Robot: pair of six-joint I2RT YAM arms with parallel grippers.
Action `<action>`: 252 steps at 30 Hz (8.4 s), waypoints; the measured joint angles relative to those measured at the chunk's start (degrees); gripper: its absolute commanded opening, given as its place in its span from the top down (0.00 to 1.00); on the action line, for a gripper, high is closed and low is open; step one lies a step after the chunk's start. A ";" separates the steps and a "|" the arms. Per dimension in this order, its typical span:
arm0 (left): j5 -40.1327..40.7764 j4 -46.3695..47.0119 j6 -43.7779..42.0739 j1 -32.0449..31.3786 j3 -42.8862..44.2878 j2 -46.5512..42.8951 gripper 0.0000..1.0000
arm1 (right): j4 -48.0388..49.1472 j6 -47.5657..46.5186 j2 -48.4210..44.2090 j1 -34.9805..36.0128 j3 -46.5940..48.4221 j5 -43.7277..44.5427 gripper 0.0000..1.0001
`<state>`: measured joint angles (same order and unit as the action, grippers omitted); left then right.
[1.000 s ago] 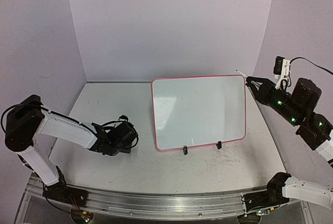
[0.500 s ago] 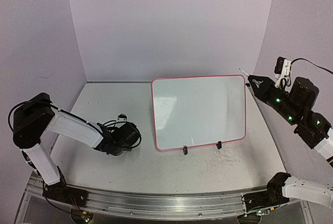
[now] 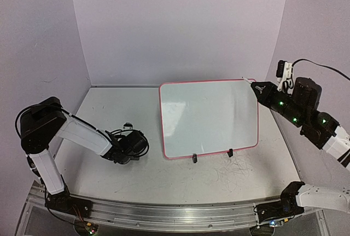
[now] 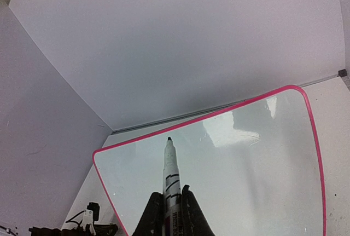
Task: Write a sentence on the whiteboard
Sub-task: Place the pen cap at the center of the board, then hold the whiteboard at the center of the board, then write a sentence on the whiteboard.
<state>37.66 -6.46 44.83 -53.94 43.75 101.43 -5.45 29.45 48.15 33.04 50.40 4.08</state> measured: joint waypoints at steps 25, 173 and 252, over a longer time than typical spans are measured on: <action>-4.01 -9.12 5.01 1.34 2.99 -4.94 0.40 | 0.24 -10.81 -1.89 0.00 -1.08 -3.93 1.00; -85.99 25.65 -17.87 24.64 27.87 1.09 0.98 | 27.29 -32.71 49.47 25.18 17.55 14.56 1.00; -86.13 26.03 -17.90 24.64 27.76 1.09 1.00 | 30.22 -32.93 49.43 24.74 15.29 16.66 1.00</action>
<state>-48.47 19.57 26.92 -29.30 71.50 102.52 24.77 -3.48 97.58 57.78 65.69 20.74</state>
